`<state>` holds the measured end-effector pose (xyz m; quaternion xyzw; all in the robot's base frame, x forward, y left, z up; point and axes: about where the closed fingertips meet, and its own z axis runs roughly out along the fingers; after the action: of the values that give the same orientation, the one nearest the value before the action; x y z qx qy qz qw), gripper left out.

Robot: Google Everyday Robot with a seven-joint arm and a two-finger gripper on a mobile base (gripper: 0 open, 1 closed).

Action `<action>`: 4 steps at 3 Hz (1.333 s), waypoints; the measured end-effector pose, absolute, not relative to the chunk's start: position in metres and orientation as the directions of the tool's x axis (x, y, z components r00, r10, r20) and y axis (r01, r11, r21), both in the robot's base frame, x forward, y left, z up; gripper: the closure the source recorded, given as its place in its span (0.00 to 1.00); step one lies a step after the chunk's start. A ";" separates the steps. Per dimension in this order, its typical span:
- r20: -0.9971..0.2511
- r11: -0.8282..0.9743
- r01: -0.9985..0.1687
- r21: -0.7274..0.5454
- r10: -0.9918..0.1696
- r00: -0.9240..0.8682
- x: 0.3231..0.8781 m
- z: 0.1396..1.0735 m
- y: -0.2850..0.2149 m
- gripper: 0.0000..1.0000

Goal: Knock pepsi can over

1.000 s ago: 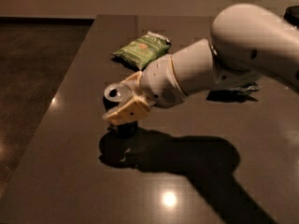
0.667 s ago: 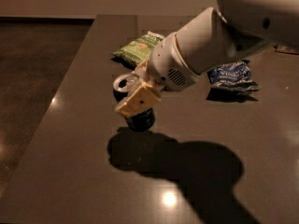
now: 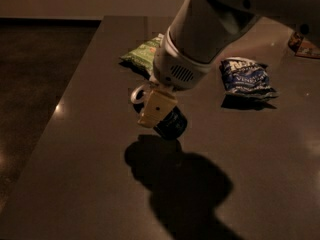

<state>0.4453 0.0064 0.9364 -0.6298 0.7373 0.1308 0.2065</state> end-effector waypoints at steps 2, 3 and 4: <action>-0.221 0.130 -0.980 -0.150 -0.971 -0.094 0.452 0.918 -0.007 0.82; -0.138 0.110 -0.980 -0.164 -0.987 -0.088 0.454 0.909 -0.009 0.59; -0.063 0.079 -0.985 -0.150 -0.996 -0.070 0.454 0.894 -0.006 0.28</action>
Offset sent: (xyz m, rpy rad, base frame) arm 0.0123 -0.0222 -0.0307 -0.4228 -0.0497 0.0191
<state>0.4543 -0.0062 0.8940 -0.6778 0.7307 -0.0339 0.0744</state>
